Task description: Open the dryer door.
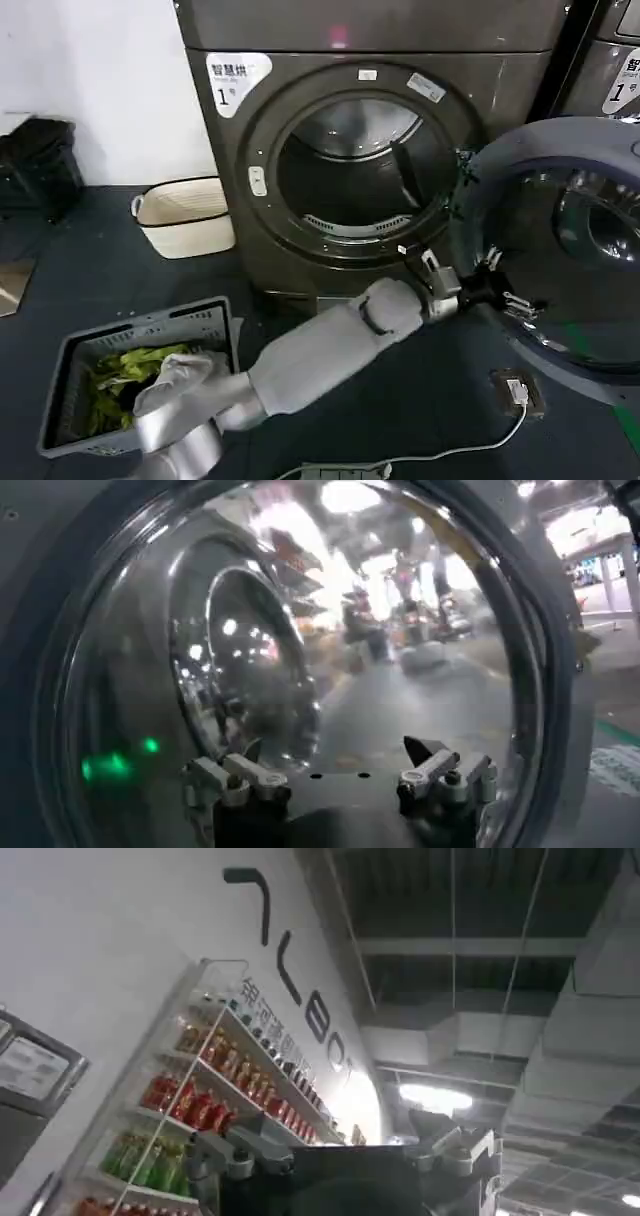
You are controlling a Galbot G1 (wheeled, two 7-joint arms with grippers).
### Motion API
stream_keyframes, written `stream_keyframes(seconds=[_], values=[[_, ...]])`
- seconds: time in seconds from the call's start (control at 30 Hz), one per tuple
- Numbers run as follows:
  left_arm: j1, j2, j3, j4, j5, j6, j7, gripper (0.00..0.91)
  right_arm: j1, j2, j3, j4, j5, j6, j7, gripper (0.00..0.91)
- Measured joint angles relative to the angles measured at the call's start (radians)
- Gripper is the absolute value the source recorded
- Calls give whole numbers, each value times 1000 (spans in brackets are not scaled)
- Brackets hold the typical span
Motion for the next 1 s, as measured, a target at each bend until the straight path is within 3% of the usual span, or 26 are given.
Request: stream_keyframes(seconds=[0.67, 1.0], values=[[-27, 0, -4, 56, -5, -10, -18, 907, -29, -20, 66, -28, 15, -4, 1, 907], [-17, 0, 7, 6, -80, -46, -9, 907, -28, -18, 54, -28, 15, -3, -3, 907]])
